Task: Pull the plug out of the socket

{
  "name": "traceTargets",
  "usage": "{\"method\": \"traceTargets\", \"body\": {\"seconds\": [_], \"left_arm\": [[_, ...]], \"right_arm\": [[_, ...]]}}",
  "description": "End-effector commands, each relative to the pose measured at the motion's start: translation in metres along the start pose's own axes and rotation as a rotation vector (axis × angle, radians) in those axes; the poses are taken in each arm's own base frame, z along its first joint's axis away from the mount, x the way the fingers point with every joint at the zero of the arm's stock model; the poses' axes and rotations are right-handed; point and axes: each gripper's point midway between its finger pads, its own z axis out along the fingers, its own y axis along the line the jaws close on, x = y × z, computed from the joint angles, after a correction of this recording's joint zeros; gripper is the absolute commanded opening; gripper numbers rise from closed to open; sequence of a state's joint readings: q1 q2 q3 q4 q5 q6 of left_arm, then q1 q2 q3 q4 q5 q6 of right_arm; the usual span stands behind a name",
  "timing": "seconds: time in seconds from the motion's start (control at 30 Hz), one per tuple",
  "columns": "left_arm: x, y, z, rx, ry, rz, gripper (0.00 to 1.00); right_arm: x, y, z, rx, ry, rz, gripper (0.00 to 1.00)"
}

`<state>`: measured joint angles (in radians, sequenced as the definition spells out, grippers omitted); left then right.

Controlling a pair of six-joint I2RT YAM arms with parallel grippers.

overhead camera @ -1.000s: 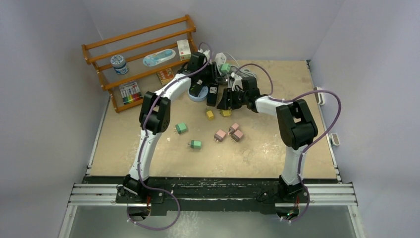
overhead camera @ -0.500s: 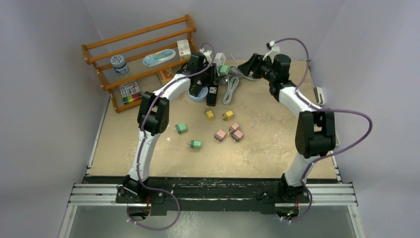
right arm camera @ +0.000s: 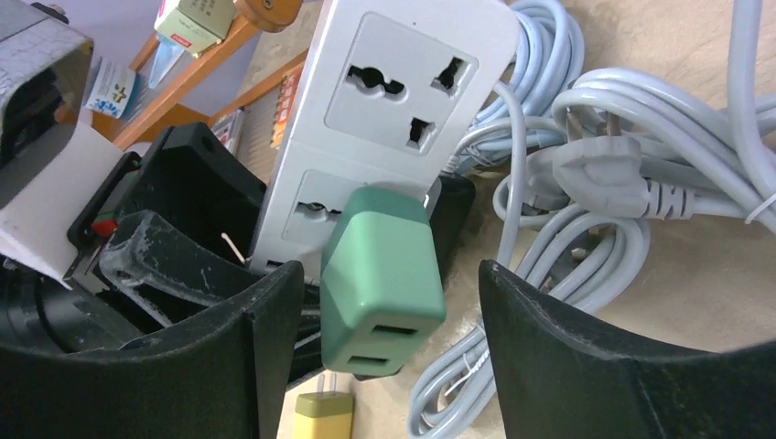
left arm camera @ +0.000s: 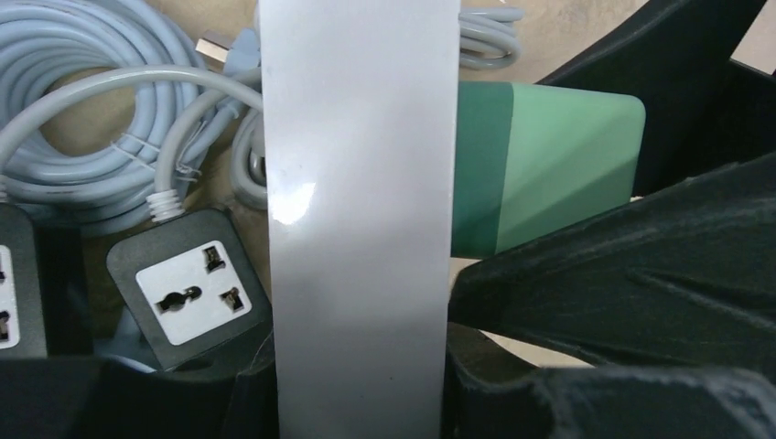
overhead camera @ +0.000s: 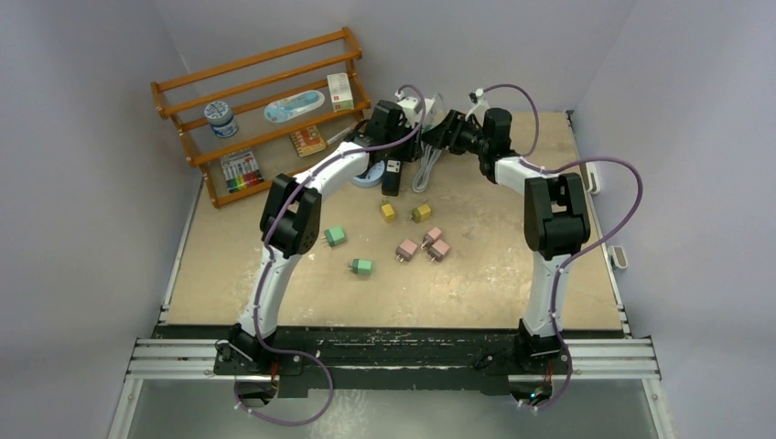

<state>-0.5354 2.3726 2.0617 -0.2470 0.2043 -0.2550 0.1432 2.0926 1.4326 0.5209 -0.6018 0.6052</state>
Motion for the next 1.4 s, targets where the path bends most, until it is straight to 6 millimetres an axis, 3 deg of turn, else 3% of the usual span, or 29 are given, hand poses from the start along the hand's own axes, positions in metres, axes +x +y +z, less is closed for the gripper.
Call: {"method": "traceTargets", "body": {"seconds": [0.0,0.07,0.1,0.13,0.17,0.27,0.33,0.37,0.4,0.47,0.5,0.53,0.57,0.6,0.7,0.77,0.87,0.97,1.0,1.1,1.13,1.37], "left_arm": [[-0.060,-0.006,-0.026,0.009,-0.161,0.044,0.00],[-0.059,-0.005,-0.024,0.007,-0.156,0.044,0.00],[-0.058,-0.006,-0.024,0.008,-0.152,0.046,0.00],[-0.057,-0.004,-0.023,0.004,-0.150,0.046,0.00],[-0.056,-0.003,-0.023,-0.001,-0.147,0.048,0.00],[-0.054,0.004,-0.019,-0.035,-0.132,0.050,0.00],[-0.052,0.014,-0.016,-0.079,-0.117,0.044,0.00],[-0.051,0.017,-0.014,-0.093,-0.107,0.043,0.00],[-0.049,0.021,-0.012,-0.107,-0.097,0.041,0.00],[-0.048,0.028,-0.010,-0.122,-0.092,0.032,0.00],[-0.049,0.031,-0.010,-0.127,-0.096,0.024,0.00],[-0.048,0.034,-0.008,-0.129,-0.096,0.014,0.00],[-0.050,0.037,-0.008,-0.130,-0.100,0.002,0.00],[-0.049,0.040,-0.006,-0.132,-0.101,-0.009,0.00],[-0.052,0.047,-0.005,-0.133,-0.105,-0.028,0.00],[-0.054,0.049,-0.004,-0.122,-0.105,-0.023,0.00],[-0.053,0.040,-0.004,-0.061,-0.075,0.019,0.00],[-0.049,0.031,-0.009,-0.013,-0.023,0.074,0.00],[-0.048,0.030,-0.012,-0.011,-0.009,0.092,0.05],[-0.045,0.043,-0.025,-0.092,0.013,0.130,0.54],[-0.047,0.046,-0.031,-0.122,0.004,0.135,0.61],[-0.098,0.058,-0.075,-0.288,-0.139,0.142,0.73]], "right_arm": [[-0.040,0.038,0.001,-0.134,-0.080,-0.055,0.68],[-0.040,0.037,0.004,-0.152,-0.078,-0.048,0.51],[-0.041,0.039,0.004,-0.168,-0.082,-0.047,0.35],[-0.042,0.041,0.004,-0.180,-0.084,-0.041,0.06],[-0.043,0.041,0.004,-0.187,-0.085,-0.035,0.00],[-0.045,0.046,0.000,-0.191,-0.086,-0.030,0.00],[-0.060,0.024,-0.005,0.018,-0.128,-0.071,0.00],[-0.072,0.022,-0.013,0.104,-0.185,-0.133,0.00],[-0.071,0.041,-0.025,0.054,-0.205,-0.177,0.00],[-0.066,0.095,-0.060,-0.273,-0.253,-0.190,0.00],[-0.067,0.107,-0.073,-0.386,-0.248,-0.148,0.00],[-0.067,0.095,-0.070,-0.355,-0.206,-0.057,0.00],[-0.085,0.079,-0.065,-0.208,-0.239,-0.107,0.00],[-0.083,0.053,-0.062,-0.039,-0.239,-0.122,0.00],[-0.077,0.068,-0.085,-0.057,-0.304,-0.044,0.00],[-0.075,0.076,-0.092,-0.076,-0.298,-0.095,0.00],[-0.064,0.099,-0.100,-0.225,-0.299,-0.048,0.00],[-0.051,0.075,-0.085,-0.158,-0.234,-0.023,0.00],[-0.043,0.067,-0.081,-0.142,-0.202,-0.003,0.00],[-0.031,0.067,-0.077,-0.181,-0.161,0.038,0.00],[-0.033,0.065,-0.076,-0.173,-0.166,0.041,0.00],[-0.038,0.065,-0.068,-0.155,-0.157,-0.012,0.00]]}}
